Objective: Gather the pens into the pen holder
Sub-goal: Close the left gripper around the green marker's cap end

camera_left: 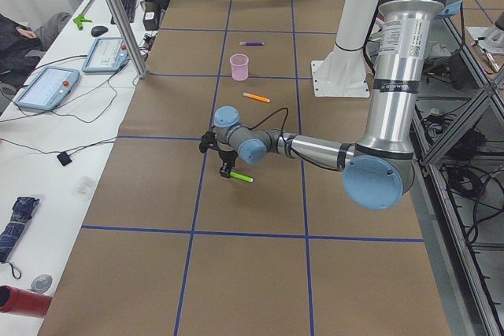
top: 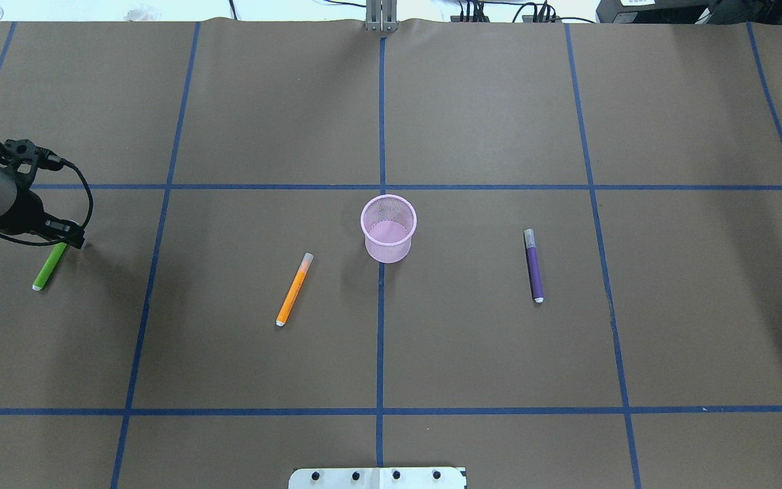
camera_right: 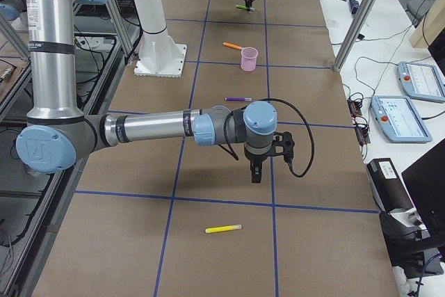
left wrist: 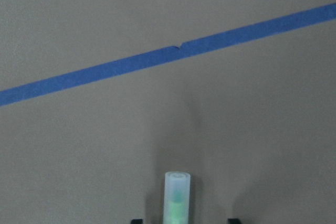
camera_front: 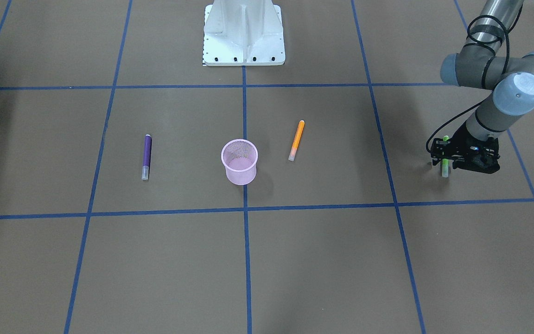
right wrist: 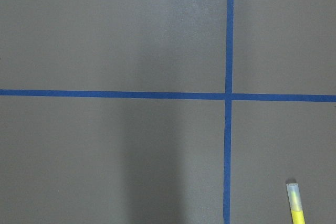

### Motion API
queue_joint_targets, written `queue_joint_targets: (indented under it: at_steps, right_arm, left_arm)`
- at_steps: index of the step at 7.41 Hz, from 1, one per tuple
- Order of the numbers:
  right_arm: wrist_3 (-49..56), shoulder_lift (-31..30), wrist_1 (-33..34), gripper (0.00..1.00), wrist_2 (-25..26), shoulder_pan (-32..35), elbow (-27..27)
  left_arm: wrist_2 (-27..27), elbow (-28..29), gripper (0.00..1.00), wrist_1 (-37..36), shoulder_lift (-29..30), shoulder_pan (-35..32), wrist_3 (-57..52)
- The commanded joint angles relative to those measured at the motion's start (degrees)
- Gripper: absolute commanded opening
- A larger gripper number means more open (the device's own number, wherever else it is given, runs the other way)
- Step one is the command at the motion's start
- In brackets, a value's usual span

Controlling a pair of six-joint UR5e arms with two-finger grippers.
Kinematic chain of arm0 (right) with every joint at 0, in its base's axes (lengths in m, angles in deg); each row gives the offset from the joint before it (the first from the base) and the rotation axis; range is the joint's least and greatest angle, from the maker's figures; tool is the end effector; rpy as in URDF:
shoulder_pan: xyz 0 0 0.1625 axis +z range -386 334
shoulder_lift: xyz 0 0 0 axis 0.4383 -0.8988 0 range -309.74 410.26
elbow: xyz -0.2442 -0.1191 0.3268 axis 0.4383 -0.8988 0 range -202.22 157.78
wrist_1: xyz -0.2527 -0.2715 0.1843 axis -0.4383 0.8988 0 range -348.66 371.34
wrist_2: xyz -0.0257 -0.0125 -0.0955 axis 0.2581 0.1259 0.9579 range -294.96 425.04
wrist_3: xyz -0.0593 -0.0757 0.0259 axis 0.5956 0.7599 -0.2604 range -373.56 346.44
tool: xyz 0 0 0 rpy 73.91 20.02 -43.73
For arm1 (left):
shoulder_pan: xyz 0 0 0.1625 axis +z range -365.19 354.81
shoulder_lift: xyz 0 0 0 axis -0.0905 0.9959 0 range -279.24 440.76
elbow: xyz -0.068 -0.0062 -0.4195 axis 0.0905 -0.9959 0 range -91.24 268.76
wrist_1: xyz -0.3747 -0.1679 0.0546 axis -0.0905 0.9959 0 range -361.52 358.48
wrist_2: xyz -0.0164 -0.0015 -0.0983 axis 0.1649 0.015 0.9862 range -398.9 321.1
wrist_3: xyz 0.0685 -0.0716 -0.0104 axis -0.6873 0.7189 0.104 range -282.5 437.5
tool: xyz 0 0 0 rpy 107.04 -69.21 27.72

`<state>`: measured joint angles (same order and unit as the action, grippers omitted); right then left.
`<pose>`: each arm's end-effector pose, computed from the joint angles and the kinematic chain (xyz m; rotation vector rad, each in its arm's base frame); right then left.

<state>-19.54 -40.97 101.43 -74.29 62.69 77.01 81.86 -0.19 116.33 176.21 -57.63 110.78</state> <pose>0.0466 -0.4881 0.5833 0.0746 -0.8660 0.0167 0.2770 -0.4952 0.5747 0.1448 0.7451 0.2222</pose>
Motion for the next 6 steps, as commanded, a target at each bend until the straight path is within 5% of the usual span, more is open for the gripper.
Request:
queue_joint_targets:
  at_steps: [1,6]
  right_arm:
    - [0.0,0.0,0.0,1.0,0.0,0.0,0.0]
    - [0.0,0.0,0.0,1.0,0.2,0.0,-0.1]
  left_arm:
    - [0.0,0.0,0.53,0.0,-0.1,0.0,-0.1]
    - [0.0,0.5,0.5,0.2,0.1,0.1,-0.1]
